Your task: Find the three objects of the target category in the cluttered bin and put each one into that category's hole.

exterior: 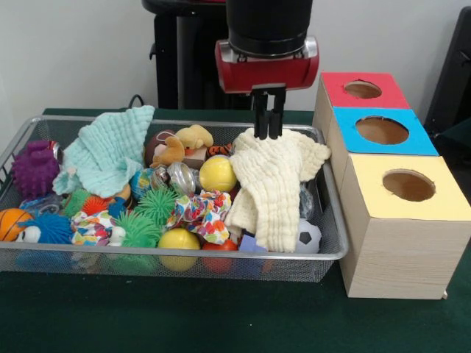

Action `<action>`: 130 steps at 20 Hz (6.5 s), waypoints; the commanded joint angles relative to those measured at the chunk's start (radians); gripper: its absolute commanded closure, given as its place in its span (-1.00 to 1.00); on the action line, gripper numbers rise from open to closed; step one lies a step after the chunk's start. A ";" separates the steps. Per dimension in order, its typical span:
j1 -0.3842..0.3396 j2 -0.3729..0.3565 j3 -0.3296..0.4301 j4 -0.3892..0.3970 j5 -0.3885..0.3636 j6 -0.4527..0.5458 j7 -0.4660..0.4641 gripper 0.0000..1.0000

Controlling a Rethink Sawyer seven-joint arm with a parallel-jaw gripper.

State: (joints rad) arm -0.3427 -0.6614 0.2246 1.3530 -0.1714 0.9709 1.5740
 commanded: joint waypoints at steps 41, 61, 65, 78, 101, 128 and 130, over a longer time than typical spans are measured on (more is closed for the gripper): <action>-0.023 0.209 -0.004 -0.079 -0.252 -0.022 -0.049 -1.00; -0.025 0.309 -0.022 -0.169 -0.327 -0.007 -0.023 -1.00; -0.014 0.336 -0.035 -0.185 -0.323 0.041 -0.012 -1.00; 0.020 0.397 -0.084 -0.199 -0.328 0.068 0.022 -1.00; 0.055 0.245 -0.066 -0.118 -0.181 0.186 -0.006 1.00; 0.153 -0.045 -0.026 0.105 0.311 0.145 0.193 1.00; 0.172 -0.039 -0.033 0.117 0.338 0.089 0.217 1.00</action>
State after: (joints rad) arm -0.2202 -0.7273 0.1250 1.2803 0.0855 1.2245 1.5740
